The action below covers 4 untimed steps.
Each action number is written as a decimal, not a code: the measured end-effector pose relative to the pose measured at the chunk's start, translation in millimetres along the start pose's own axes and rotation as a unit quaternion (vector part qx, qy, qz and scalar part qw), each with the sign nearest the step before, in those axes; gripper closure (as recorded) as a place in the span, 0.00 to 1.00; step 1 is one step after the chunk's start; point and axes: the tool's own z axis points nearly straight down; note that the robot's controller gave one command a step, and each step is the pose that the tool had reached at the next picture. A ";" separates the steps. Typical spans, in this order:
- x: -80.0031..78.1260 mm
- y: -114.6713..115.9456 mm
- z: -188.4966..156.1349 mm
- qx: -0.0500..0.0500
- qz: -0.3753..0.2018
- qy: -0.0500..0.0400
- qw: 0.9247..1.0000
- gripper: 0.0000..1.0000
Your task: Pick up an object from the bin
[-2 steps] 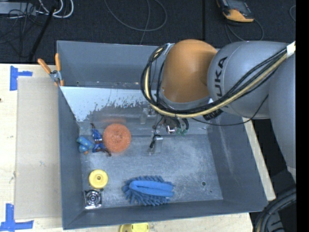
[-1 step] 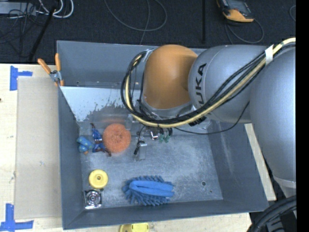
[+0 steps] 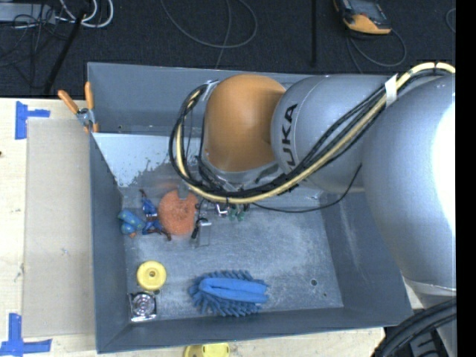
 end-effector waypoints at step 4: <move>-14.1 -7.4 58.6 0.001 -0.058 0.005 0.998 0.00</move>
Offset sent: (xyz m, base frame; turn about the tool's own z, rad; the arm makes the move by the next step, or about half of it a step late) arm 0.0150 -0.0056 -0.0584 -0.1199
